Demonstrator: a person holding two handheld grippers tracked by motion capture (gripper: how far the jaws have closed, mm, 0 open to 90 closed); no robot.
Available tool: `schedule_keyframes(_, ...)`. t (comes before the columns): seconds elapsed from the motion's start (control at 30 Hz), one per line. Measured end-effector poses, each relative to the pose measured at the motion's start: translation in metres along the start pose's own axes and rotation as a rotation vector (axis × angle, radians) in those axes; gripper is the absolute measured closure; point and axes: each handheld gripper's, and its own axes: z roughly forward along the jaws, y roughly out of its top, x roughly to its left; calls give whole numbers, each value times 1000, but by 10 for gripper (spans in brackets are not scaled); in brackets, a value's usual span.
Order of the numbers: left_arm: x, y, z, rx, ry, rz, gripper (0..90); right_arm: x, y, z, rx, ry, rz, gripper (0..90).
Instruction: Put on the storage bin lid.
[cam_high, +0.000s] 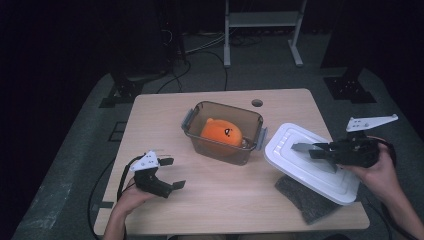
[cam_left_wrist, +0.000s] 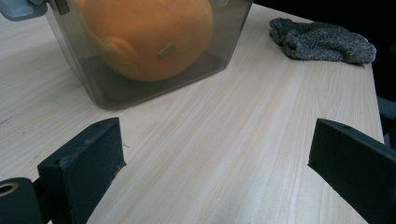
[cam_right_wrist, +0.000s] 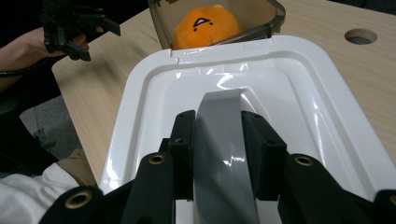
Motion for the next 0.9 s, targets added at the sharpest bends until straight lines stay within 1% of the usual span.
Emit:
schedule_keyframes(0.17, 1, 0, 0, -3, -1, -3, 26, 3, 14, 0, 3, 6, -14, 660)
schedule_keyframes(0.43, 1, 0, -1, -5, 0, -1, 26, 11, 40, 5, 4, 25, -48, 660)
schedule_keyframes(0.73, 1, 0, -1, -5, -2, 0, 26, 13, 63, 12, -3, 46, -68, 659)
schedule_keyframes(0.9, 1, 0, -1, -6, -4, -1, 26, 15, 76, 18, -3, 62, -79, 659)
